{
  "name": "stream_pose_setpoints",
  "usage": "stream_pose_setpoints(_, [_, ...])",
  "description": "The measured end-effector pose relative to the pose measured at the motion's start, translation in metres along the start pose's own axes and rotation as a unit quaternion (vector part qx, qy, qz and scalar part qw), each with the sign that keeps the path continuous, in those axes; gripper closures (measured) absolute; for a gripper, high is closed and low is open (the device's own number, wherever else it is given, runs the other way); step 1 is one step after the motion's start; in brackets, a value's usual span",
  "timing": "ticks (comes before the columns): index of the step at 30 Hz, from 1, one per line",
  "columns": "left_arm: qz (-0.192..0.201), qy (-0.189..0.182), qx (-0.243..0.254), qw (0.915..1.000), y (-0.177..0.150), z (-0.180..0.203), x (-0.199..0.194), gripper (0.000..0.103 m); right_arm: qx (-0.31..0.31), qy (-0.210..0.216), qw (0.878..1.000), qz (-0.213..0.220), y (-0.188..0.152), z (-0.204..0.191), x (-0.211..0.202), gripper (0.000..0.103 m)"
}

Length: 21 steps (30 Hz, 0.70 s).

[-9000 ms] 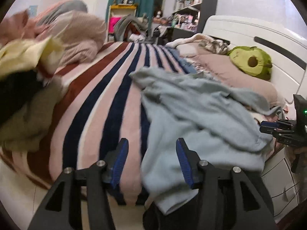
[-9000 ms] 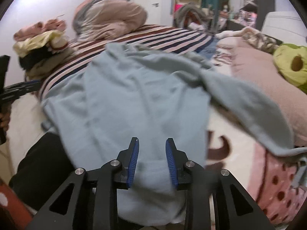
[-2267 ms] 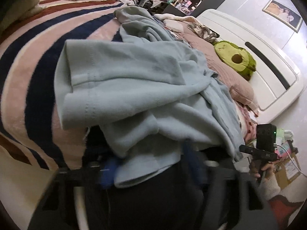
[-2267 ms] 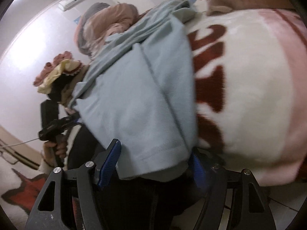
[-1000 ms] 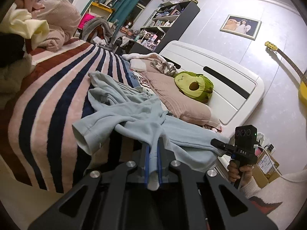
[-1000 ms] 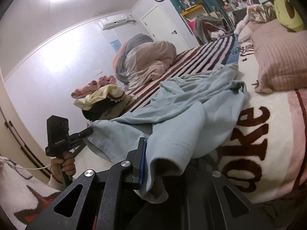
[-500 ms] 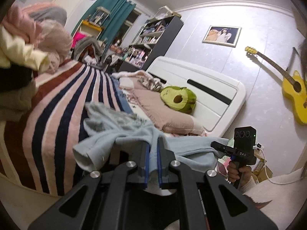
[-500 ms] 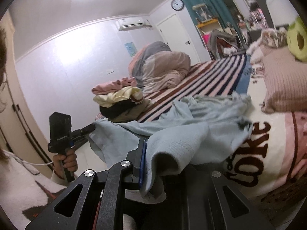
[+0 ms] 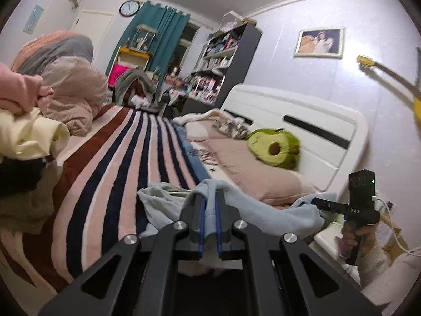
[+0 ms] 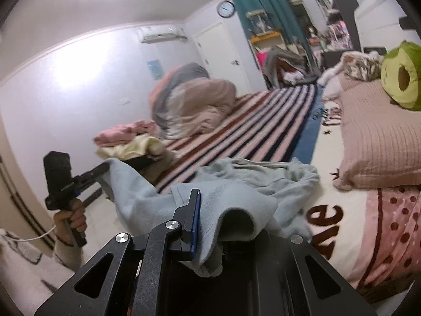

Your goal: Fold small clothes

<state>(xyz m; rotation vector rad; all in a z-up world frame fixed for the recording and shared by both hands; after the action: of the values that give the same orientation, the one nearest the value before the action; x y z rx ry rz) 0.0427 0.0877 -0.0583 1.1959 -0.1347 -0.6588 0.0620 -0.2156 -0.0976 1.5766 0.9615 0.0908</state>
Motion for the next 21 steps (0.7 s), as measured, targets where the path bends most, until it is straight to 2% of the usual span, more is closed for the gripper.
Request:
stream_pose_setpoints(11, [-0.085, 0.06, -0.025, 0.9943, -0.02, -0.079, 0.124, 0.099, 0.054, -0.048, 0.993, -0.098, -0.003, 0.1, 0.101, 0.094])
stream_pose_setpoints(16, [-0.126, 0.083, -0.025, 0.9883, -0.038, -0.103, 0.159, 0.098, 0.076, -0.057, 0.985, -0.142, -0.015, 0.126, 0.133, 0.094])
stream_pose_setpoints(21, [-0.151, 0.091, -0.033, 0.9838, -0.051, -0.113, 0.175, 0.095, 0.1, -0.041, 0.982, -0.154, -0.019, 0.134, 0.139, 0.092])
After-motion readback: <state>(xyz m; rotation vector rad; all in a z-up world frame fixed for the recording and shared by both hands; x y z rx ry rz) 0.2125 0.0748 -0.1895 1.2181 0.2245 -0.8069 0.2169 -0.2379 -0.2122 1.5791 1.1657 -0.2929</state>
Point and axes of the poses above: each gripper's, at about its wrist camera, not at the fingertips, and x roughly the way its jaws point, z to its right, y to its top, the point moved 9 cm from there along x, roughly the way its jaws point, and after that the axes turned 5 degrees about -y, right-handed, at the moved point
